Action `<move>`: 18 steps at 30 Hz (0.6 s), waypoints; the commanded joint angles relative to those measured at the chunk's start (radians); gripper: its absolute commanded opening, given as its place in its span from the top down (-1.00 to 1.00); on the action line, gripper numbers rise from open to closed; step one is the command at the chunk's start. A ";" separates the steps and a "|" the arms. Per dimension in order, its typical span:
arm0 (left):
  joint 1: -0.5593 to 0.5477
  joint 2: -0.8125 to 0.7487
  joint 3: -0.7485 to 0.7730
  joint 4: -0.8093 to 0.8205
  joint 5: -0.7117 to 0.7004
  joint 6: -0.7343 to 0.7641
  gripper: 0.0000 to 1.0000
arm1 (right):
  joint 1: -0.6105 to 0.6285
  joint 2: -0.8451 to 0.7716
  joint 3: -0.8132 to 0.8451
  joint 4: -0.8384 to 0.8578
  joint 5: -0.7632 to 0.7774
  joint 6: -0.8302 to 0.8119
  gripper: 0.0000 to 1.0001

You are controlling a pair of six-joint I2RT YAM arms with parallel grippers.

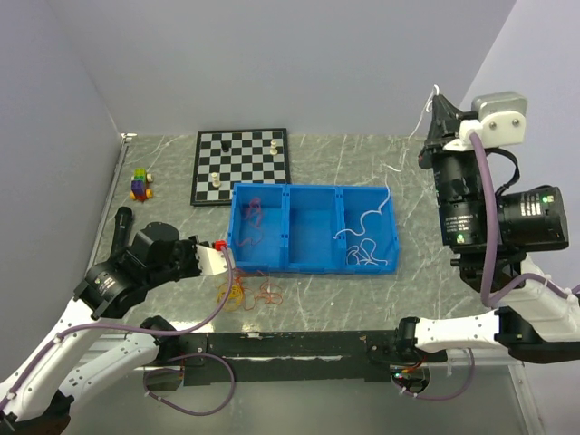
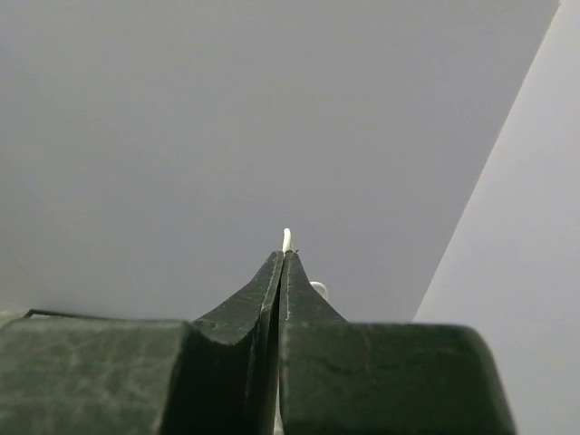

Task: Untangle the cables

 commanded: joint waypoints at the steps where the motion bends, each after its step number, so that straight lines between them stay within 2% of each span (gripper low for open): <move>1: 0.003 -0.005 0.027 0.015 0.023 -0.008 0.98 | -0.025 0.019 0.104 -0.018 -0.055 0.036 1.00; 5: 0.005 0.003 0.034 0.015 0.029 -0.008 0.99 | -0.029 0.049 0.183 -0.033 -0.063 0.012 1.00; 13: 0.005 0.032 0.142 0.002 0.035 -0.005 0.99 | -0.049 0.046 0.167 -0.026 -0.064 0.001 1.00; 18: 0.005 0.052 0.140 -0.008 0.051 -0.016 0.99 | -0.049 0.085 0.307 -0.072 -0.086 0.010 1.00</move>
